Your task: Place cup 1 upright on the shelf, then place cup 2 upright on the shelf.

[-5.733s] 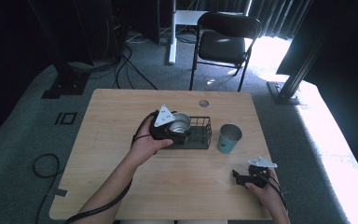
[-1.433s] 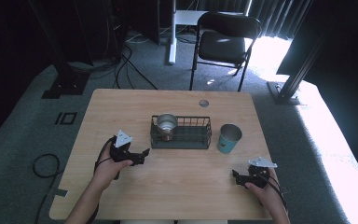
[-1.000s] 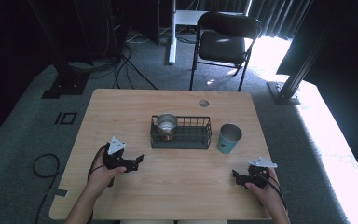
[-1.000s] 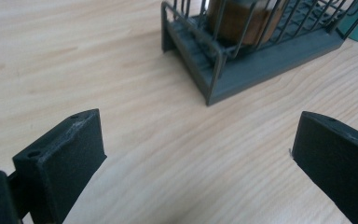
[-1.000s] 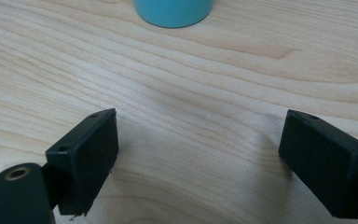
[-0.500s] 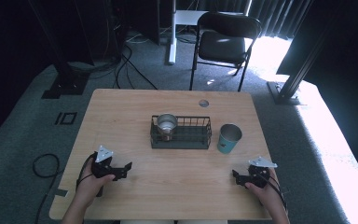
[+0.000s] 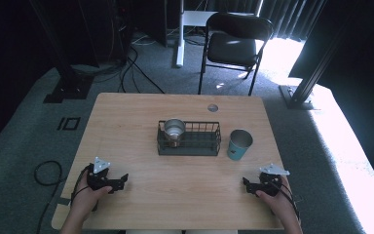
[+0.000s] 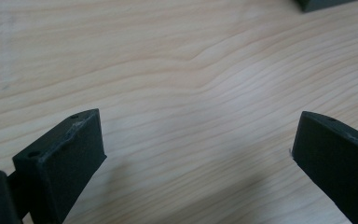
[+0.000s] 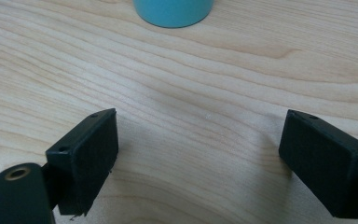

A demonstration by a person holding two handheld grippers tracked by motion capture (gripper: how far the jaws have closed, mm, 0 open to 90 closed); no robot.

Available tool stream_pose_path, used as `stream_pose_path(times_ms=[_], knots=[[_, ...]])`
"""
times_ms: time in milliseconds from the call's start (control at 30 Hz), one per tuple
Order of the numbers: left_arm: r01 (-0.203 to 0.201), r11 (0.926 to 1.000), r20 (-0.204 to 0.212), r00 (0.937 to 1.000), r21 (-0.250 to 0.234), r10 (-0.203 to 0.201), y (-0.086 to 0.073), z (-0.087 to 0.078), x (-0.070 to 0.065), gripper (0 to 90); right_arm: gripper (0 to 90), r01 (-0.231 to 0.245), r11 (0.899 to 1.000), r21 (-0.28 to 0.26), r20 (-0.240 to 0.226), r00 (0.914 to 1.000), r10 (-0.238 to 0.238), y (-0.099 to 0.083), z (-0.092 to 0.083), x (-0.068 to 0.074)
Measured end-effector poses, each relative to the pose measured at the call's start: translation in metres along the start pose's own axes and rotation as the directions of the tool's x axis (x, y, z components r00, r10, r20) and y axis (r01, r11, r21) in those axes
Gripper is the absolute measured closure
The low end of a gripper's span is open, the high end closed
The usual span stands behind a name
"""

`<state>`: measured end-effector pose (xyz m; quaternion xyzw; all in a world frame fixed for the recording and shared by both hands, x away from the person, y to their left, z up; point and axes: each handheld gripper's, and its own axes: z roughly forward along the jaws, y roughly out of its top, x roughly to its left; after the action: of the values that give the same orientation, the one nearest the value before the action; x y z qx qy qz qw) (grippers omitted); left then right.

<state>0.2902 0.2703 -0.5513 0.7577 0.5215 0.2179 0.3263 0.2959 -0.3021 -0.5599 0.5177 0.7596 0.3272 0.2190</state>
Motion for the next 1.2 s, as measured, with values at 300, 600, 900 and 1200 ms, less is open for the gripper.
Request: stream_pose_path(times_ms=[300,600,900,1200], knots=[[-0.005,0.9989,-0.025,0.9997,0.046,0.006,-0.0075,0.0026,0.0053,2.8,11.3,0.001,1.0,0.0,0.0,1.0,-0.001,0.0,0.0,0.0],[-0.006,0.9989,-0.023,0.9997,0.046,0.007,-0.0073,0.0031,0.0063,2.6,11.2,0.002,1.0,0.001,-0.004,1.0,-0.002,0.0,-0.0001,0.0001],[0.005,0.9991,-0.03,0.9995,0.043,-0.004,-0.0076,0.0031,0.0043,2.6,11.2,0.006,1.0,0.001,-0.008,1.0,-0.006,0.0007,0.0004,-0.0005],[-0.002,0.999,-0.023,0.9997,0.044,0.003,-0.0077,0.003,0.0039,2.6,13.3,0.003,1.0,-0.019,-0.014,0.9999,-0.004,0.0054,0.0036,0.0059]])
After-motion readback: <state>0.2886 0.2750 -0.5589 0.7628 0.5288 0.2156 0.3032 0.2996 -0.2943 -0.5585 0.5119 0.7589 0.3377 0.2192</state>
